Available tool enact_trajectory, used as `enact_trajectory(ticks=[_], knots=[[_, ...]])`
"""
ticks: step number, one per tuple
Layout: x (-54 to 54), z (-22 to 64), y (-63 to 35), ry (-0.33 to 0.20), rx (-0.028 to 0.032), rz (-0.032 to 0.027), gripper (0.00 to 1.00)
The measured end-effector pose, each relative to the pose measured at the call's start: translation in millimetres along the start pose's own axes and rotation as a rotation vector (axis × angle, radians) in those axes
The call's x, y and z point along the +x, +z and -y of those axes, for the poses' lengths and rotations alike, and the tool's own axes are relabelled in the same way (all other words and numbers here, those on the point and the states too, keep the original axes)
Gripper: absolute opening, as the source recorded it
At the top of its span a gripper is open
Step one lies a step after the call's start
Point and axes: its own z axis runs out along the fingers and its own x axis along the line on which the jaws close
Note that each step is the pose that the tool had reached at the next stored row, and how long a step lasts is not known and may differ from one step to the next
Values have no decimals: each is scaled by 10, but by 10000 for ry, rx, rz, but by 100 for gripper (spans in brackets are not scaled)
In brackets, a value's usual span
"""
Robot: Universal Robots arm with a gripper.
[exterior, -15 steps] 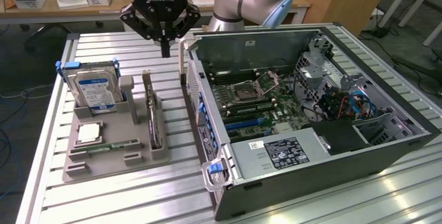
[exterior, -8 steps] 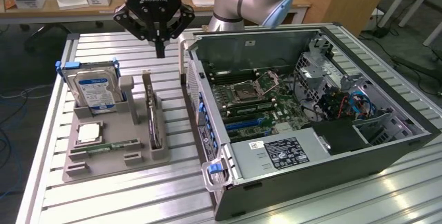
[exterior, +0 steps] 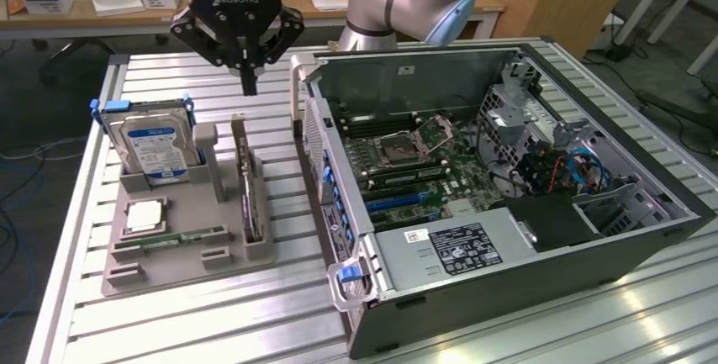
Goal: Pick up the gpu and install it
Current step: 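Reach for the gpu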
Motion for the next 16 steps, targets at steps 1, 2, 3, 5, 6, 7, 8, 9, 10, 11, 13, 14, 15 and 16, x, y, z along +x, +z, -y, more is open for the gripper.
enact_trajectory(ticks=[1,2,3,5,6,7,8,9,10,11,13,14,15,16], knots=[[19,2,0,0,0,0,10],[38,3,0,0,-1,0,10],[58,5,-1,0,0,0,10],[98,9,-1,0,-1,1,10],[117,10,-1,0,-1,1,10],[137,12,-2,0,0,0,10],[158,14,-2,-1,-1,1,10],[178,15,-2,-1,-1,0,10],[198,17,-2,-1,0,0,10],[218,19,-2,0,0,1,10],[252,21,-2,0,0,0,10],[258,22,-2,1,-1,-1,10],[257,22,-2,0,0,-1,10],[257,22,-3,-1,0,-1,10]])
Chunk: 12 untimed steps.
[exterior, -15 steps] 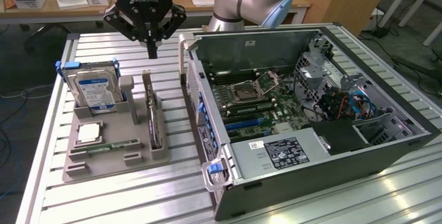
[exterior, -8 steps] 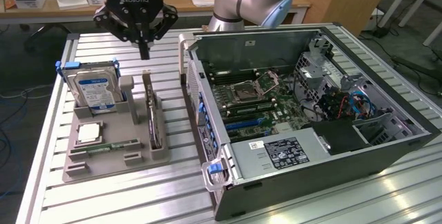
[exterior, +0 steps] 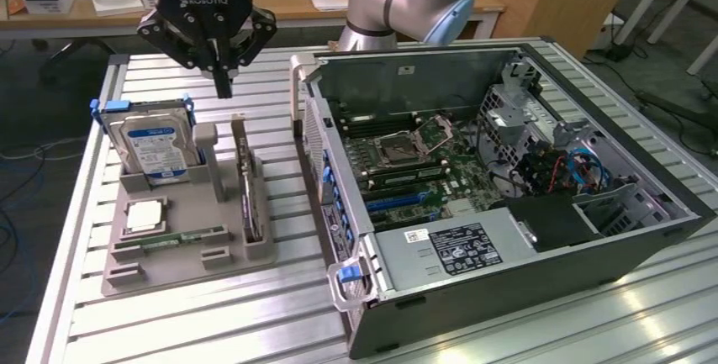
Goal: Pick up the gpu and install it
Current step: 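Reach for the gpu, then pick up the gpu and move the gpu toward the slot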
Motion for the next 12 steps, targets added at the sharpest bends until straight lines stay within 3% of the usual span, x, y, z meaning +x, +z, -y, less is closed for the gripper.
enact_trajectory(ticks=[10,12], knots=[[1,0,0,0,0,0,10],[1,0,0,0,0,0,17]])
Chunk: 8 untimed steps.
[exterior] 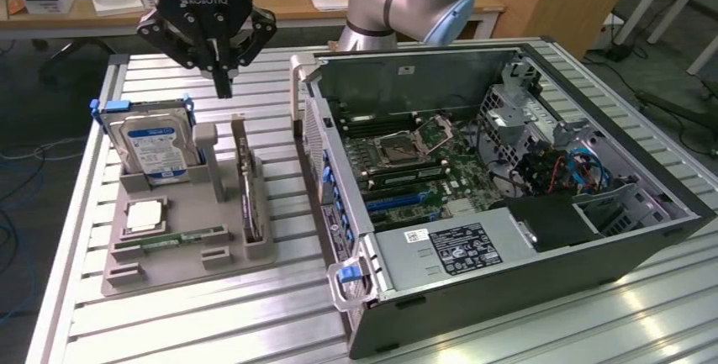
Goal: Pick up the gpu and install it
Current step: 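Pick up the gpu and move the gpu toward the slot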
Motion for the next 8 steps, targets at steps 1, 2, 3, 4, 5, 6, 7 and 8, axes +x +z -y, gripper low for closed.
enact_trajectory(ticks=[1,2,3,4,5,6,7,8], knots=[[0,0,0,0,-1,0,17],[0,0,0,0,0,0,17],[0,0,0,0,-1,0,23],[0,0,0,0,0,0,29],[0,0,0,0,0,0,29],[0,0,0,0,0,0,35],[1,0,0,0,-1,0,41],[0,0,0,0,-1,1,47]])
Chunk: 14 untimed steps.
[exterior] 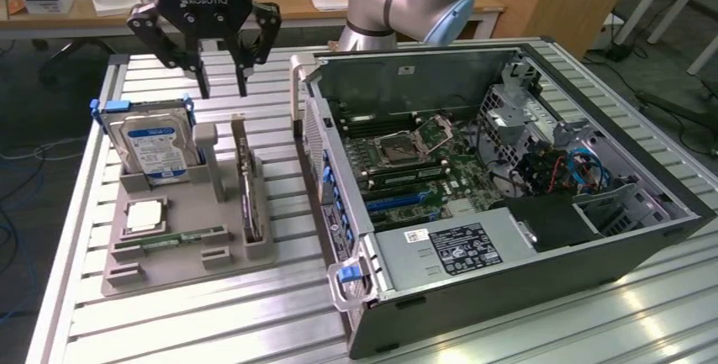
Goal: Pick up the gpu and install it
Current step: 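Pick up the gpu and move the gpu toward the slot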
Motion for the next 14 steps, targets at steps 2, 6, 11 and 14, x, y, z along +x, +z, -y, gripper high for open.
enact_trajectory(ticks=[2,6,11,14], knots=[[0,0,0,0,0,-1,53],[1,1,3,-225,7,-9,59],[1,2,19,-853,6,-47,59],[0,10,46,-938,3,-51,59]])
